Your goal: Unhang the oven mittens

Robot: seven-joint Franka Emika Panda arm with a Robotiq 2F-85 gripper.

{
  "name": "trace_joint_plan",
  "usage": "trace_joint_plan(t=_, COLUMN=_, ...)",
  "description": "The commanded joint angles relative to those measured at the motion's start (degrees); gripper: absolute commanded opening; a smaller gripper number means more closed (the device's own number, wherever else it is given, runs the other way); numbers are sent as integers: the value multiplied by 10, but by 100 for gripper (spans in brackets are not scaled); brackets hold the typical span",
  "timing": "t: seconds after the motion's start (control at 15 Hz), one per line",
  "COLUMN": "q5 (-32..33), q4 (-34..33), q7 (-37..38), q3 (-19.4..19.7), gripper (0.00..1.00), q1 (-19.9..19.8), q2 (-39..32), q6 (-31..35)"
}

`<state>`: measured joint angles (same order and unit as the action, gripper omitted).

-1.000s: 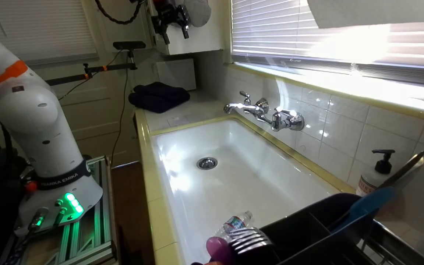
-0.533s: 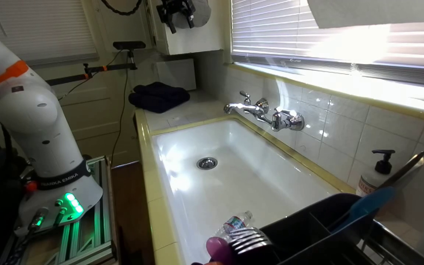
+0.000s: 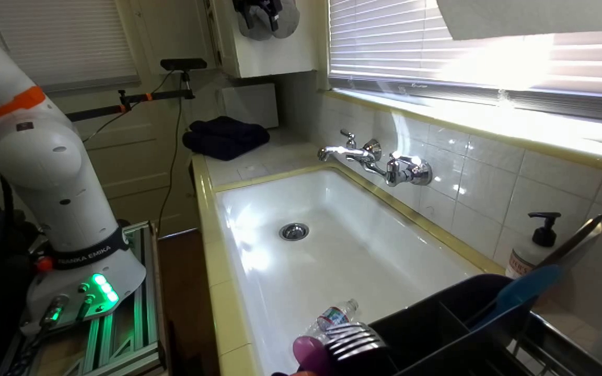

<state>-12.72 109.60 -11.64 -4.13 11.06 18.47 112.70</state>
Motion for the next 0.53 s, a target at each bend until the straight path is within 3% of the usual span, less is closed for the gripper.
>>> trace_joint_plan(t=0.0, q5=-74, q4=-49, q7=-2, q3=9, gripper=100, q1=3, q2=-48, q6=-1)
trace_joint_plan(t=0.47, q5=-227, q4=-120, q7=-70, q3=8, gripper=100, q1=2, q2=-110, q6=-10)
